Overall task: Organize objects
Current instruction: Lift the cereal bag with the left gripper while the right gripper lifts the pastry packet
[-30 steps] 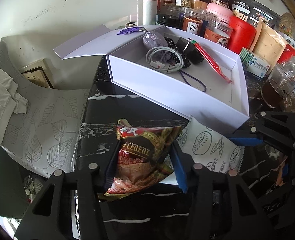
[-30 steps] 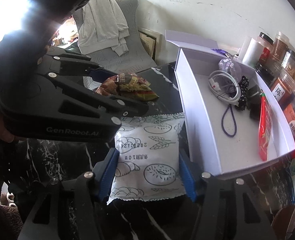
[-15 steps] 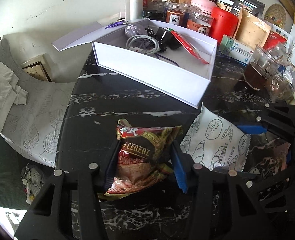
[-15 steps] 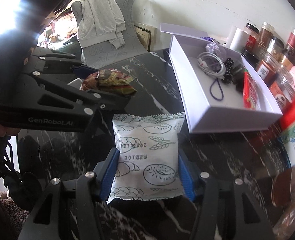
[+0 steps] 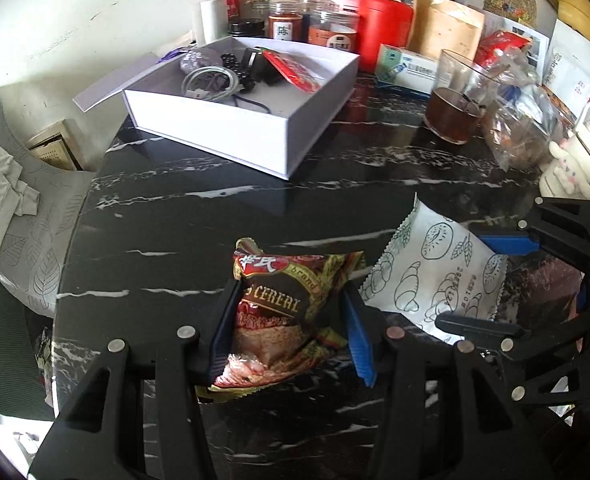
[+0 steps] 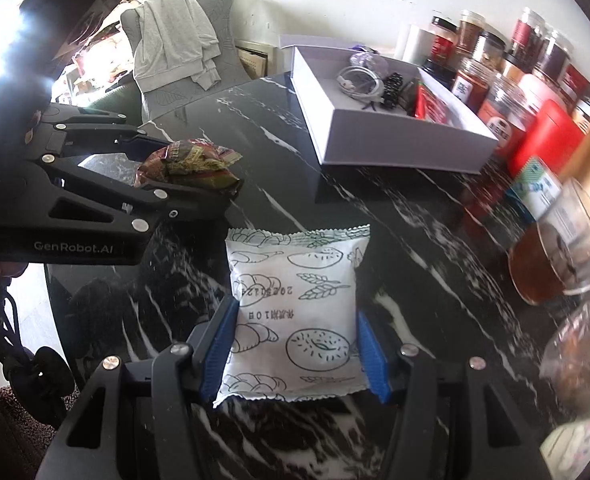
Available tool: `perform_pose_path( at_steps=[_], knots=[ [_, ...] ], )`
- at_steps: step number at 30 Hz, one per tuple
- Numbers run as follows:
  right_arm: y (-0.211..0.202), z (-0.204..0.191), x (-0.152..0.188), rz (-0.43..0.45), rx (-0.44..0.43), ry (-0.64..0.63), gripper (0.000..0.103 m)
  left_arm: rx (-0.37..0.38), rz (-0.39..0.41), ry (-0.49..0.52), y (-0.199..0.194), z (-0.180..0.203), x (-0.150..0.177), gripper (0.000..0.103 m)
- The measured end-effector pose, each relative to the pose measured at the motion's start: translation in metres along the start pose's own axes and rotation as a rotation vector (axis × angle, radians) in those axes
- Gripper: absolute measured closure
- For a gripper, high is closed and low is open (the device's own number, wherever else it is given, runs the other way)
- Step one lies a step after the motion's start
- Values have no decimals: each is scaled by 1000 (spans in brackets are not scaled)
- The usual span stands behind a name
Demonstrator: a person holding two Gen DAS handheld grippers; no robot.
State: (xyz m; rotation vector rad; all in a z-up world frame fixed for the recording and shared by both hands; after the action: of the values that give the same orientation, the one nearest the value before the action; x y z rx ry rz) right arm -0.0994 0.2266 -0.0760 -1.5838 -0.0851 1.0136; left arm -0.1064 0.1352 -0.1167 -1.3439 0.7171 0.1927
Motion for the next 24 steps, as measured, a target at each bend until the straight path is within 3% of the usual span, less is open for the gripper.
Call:
perform_pose_path(
  at_steps=[10,19,24],
  knots=[
    [-30,6,24,39,17,28,45,33,3,30,-6,46,10,55],
    [-31,4,25,51,6,26,45,28,7,39,-5,49,10,51],
    [-20,-5,25,30,5,-22,29,3,-2,35,2,44,11,32]
  ],
)
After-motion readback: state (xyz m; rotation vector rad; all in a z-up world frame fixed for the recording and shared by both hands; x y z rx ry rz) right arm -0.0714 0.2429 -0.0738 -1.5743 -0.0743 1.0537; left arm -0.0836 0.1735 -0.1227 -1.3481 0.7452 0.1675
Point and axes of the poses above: each gripper's, at about its wrist camera, not at the fingertips, and y roughly the way its jaws point, z to its right, x to its underside, the point moved 6 cm from there along y, roughly the way its jaws point, and after that the axes turned 1 degree about z, right-handed, at the moved point
